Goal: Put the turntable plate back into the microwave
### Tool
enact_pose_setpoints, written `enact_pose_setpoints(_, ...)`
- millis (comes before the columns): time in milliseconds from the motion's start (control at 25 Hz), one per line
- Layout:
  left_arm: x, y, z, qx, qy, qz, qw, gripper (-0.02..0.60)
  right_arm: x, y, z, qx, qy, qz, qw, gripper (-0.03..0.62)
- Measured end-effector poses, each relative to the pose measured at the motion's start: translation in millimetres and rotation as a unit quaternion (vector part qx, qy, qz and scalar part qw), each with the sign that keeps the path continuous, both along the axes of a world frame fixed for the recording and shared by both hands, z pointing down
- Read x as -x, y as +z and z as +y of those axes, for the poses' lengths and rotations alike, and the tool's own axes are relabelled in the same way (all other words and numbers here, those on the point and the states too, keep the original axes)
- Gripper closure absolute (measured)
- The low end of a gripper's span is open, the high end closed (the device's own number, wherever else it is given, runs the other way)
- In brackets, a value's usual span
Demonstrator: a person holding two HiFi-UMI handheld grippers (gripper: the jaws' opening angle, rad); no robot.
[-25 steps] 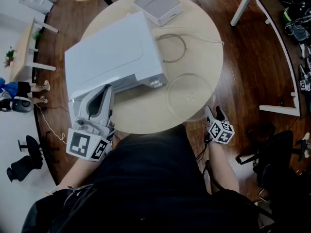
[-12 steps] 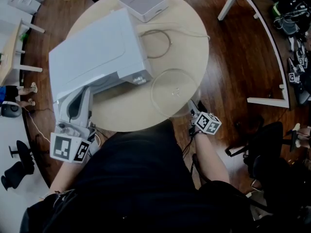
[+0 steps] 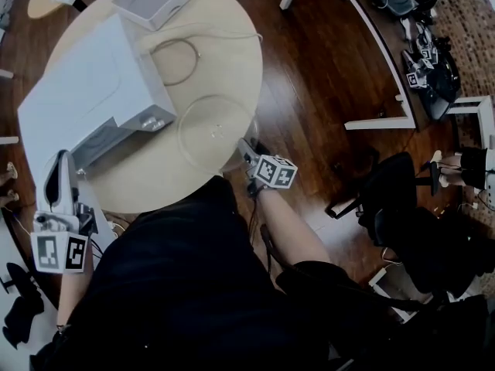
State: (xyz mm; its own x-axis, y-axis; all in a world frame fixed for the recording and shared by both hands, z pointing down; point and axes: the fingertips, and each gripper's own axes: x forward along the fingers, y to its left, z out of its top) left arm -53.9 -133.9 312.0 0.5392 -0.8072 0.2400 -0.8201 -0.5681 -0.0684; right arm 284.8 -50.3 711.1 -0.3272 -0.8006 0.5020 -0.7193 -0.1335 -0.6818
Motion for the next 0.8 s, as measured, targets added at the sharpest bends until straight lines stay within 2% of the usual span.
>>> enact_pose_setpoints(200,8.4,-3.1,-5.0,0.000,-0.008,0.003,1.0000,0.578,4.1,-0.3,-4.3,-0.004,0.018,-0.044,0.999,0.375)
enact_pose_setpoints(280,11.0,-4.9,-5.3,-0.003,-0.013,0.003,0.9999,0.578,9.4,-0.3,-5.3,-0.005,0.010,-0.056,0.998,0.375)
enact_pose_setpoints(720,-5.3,-17.3,-4.3,-0.012,0.003,-0.008,0.9999,0.578,12.8,-2.0,-12.1,-0.004,-0.009,-0.068,0.998,0.376)
enact_pose_setpoints(800,-4.3,-15.5,-4.3,-0.011,-0.001,-0.008,0.9999,0.578,10.8,0.1,-10.8,-0.001,-0.008,-0.069,0.998,0.399)
